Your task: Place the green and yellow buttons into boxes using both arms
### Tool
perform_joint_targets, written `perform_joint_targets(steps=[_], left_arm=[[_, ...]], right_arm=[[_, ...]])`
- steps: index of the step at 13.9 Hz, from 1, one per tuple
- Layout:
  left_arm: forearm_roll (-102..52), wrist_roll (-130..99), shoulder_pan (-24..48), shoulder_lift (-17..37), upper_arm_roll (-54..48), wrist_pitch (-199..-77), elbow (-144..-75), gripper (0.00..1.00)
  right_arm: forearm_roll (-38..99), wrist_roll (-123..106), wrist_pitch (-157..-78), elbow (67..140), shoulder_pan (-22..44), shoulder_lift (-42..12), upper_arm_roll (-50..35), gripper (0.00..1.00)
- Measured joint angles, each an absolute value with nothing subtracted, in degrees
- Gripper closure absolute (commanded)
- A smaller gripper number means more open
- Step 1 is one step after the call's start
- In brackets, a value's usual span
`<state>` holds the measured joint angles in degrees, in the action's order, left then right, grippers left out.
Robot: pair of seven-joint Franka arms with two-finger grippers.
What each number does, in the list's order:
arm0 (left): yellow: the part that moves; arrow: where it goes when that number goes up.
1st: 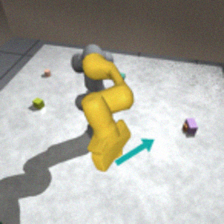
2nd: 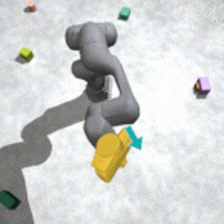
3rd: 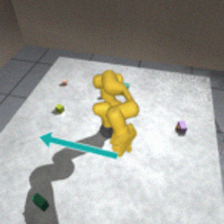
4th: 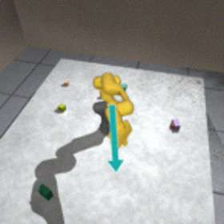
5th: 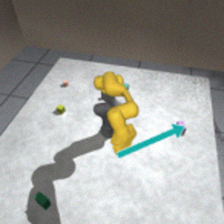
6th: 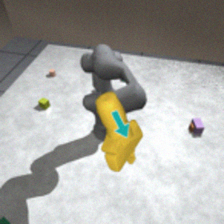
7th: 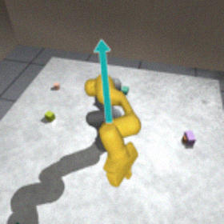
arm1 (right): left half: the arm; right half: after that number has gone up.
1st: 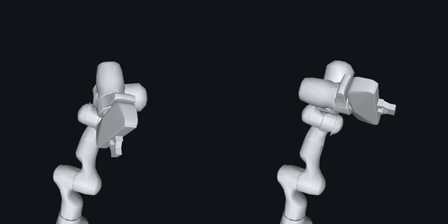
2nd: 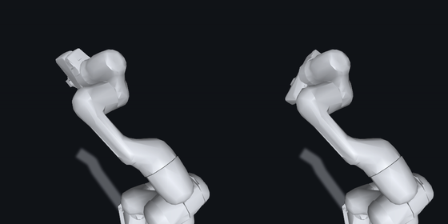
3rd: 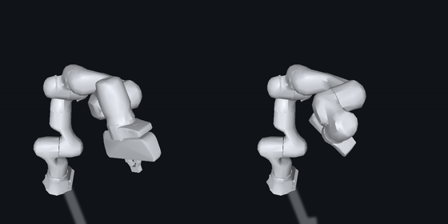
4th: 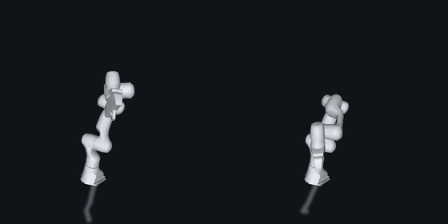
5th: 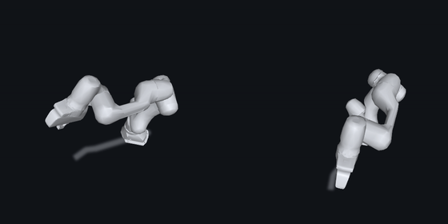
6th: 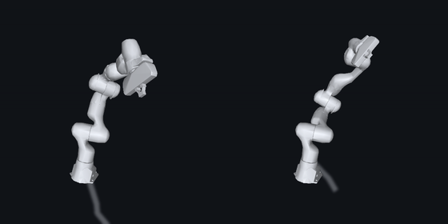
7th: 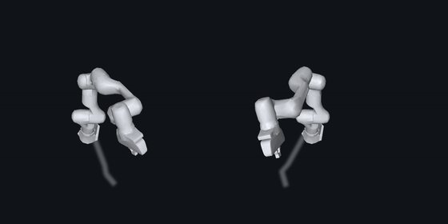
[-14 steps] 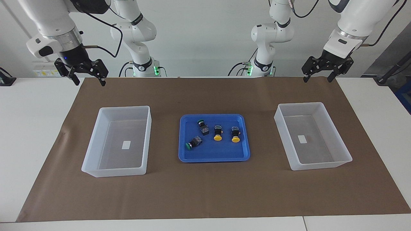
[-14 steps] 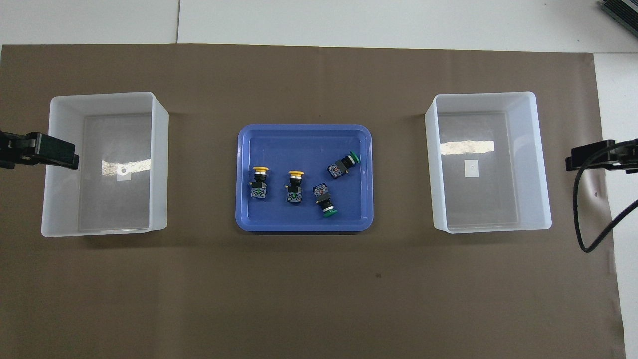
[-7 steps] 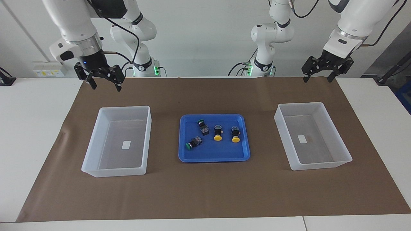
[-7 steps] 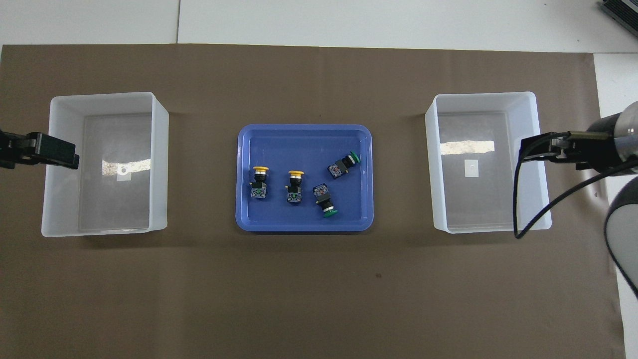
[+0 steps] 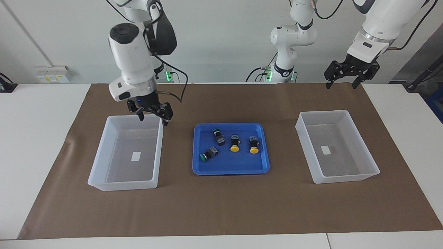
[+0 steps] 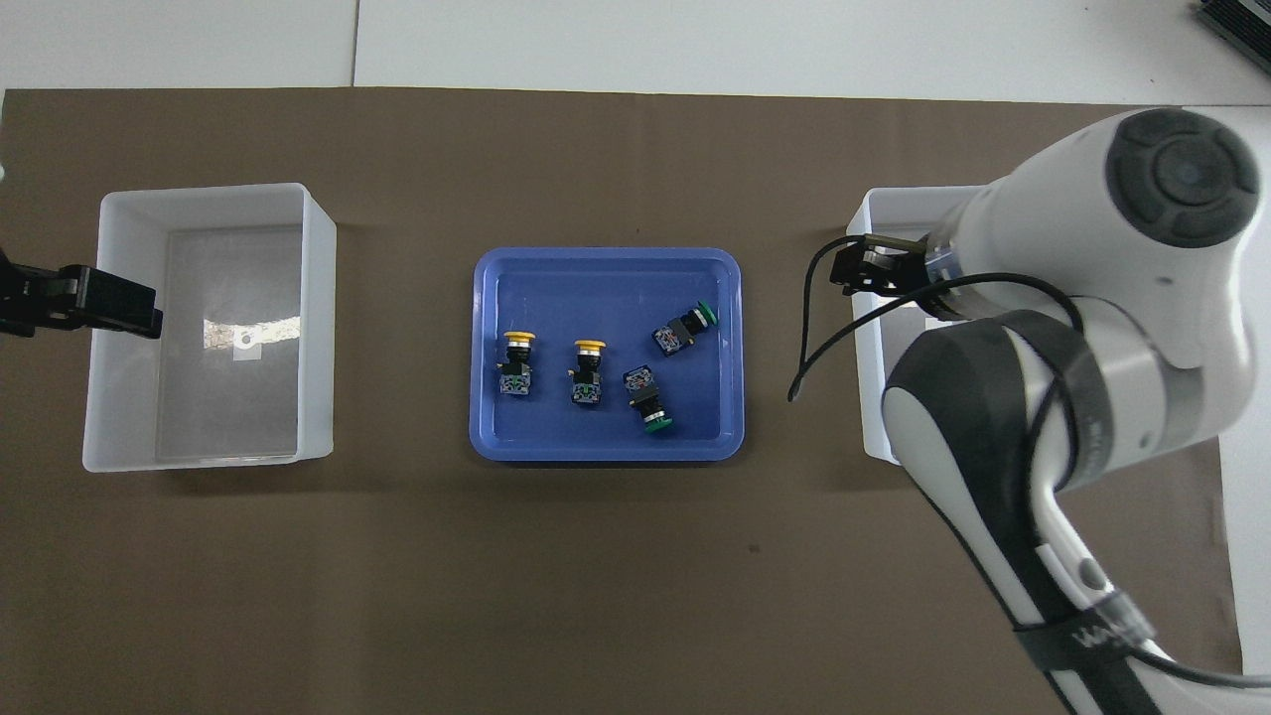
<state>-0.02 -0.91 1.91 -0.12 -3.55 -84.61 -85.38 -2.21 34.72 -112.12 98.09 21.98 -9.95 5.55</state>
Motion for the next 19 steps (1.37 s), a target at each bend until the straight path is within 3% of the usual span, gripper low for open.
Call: perform_joint_targets(steps=[4, 10, 19], left_arm=[[-0.02, -0.91, 2.37, -0.13, -3.7, -84.61, -85.39, 0.0], [-0.02, -1.1, 4.45, -1.1, -3.94, -89.93, -88.67, 0.0], [-0.02, -1.05, 5.04, -3.6, -4.06, -96.93, -94.61, 0.0]], right_arm=[[-3.34, 46.14, -119.92, 97.89, 27.49, -17.63, 5.56, 0.0], [-4.33, 63.61, -125.02, 97.54, 35.53, -24.38, 5.57, 0.0], [-4.36, 65.75, -130.69, 97.05, 35.32, -27.51, 5.98, 0.03]])
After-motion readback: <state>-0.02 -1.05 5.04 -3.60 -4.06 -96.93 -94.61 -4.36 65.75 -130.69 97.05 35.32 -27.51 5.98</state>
